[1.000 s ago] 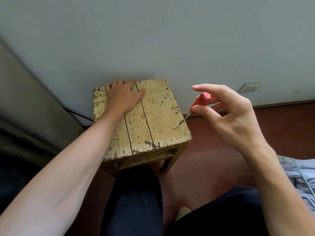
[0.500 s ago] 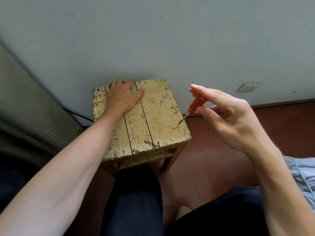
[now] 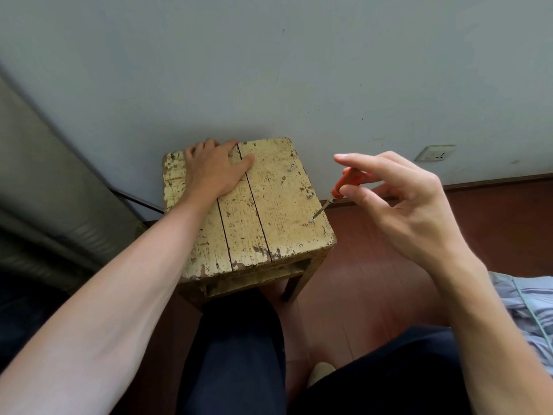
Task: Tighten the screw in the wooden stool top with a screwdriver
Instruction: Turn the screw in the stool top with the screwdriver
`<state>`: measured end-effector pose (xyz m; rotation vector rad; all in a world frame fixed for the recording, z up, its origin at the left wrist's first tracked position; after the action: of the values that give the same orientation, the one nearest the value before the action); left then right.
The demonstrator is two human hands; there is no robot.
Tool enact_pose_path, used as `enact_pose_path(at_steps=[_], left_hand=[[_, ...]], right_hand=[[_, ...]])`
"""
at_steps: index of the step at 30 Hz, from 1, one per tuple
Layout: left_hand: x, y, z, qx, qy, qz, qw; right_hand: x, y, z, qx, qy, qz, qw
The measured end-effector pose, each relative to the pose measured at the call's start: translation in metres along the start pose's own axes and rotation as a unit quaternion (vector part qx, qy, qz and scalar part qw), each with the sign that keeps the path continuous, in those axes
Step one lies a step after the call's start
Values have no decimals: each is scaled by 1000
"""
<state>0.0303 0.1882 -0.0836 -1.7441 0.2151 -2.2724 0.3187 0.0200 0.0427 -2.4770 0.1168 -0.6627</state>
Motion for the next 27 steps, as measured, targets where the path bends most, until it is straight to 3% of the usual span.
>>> enact_pose_path(at_steps=[8, 16, 27], left_hand=[[-1, 0, 0, 0, -1, 1, 1000], [1, 1, 1, 3, 2, -1, 1000], [1, 1, 1, 4, 5, -2, 1000]], right_hand=[[-1, 1, -5, 1, 16, -1, 1000], [-2, 5, -7, 3, 0, -82, 997], [4, 2, -4, -6, 25, -8, 1000]])
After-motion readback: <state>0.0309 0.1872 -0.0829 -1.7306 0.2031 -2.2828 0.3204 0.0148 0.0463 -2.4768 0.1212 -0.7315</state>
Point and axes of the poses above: each hand's wrist, its own y-axis away from the middle knuckle, its own x-axis out of the back of the hand, z = x × y, the point moved 8 cm from there along -y, towards the middle knuckle, and after that the axes turned 11 degrees about z, right-handed, at the moved point
